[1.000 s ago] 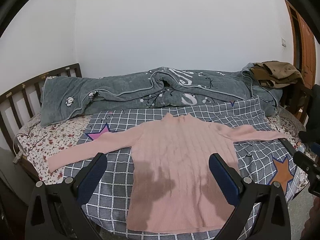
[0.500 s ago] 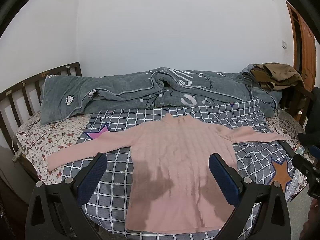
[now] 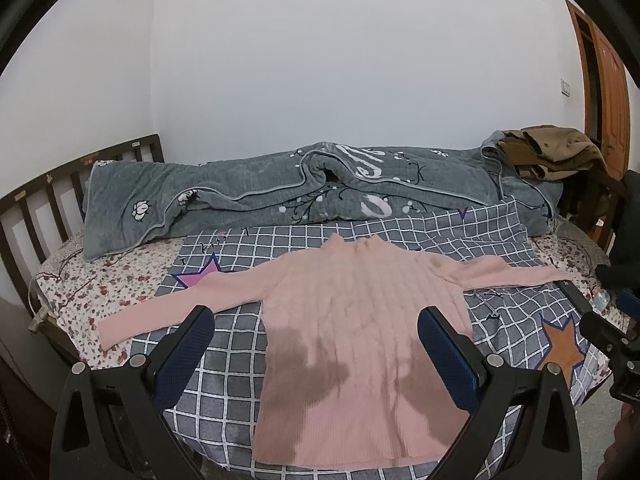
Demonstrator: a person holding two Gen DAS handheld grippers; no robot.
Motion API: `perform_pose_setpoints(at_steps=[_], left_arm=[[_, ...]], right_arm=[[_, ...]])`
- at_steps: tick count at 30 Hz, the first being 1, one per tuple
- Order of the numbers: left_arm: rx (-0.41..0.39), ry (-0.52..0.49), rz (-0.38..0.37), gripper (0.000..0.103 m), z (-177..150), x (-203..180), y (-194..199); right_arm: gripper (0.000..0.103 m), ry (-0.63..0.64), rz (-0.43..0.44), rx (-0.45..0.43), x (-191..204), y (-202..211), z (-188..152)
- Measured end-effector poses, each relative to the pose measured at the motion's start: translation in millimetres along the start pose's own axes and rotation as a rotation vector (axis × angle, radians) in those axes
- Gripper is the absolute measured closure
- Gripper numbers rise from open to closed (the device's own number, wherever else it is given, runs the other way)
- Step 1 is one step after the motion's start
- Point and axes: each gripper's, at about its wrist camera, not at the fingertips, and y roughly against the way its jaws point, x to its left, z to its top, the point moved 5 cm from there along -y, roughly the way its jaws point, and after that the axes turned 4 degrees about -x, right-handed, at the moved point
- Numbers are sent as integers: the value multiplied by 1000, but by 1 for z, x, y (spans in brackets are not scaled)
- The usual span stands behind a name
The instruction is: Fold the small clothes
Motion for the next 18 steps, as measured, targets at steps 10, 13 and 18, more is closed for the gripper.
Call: perform_pose_setpoints(at_steps=[10,13,18], left_arm=[[0,1,0,1,0,-1,1],[1,0,0,1,0,-2,1],[-6,-4,-1,1,1,-3,2]], right_arm=[[0,6,-16,-9,0,2,1],[0,5,-17,-12,-1,2,1],[0,3,-22,-14,-2,2,1]])
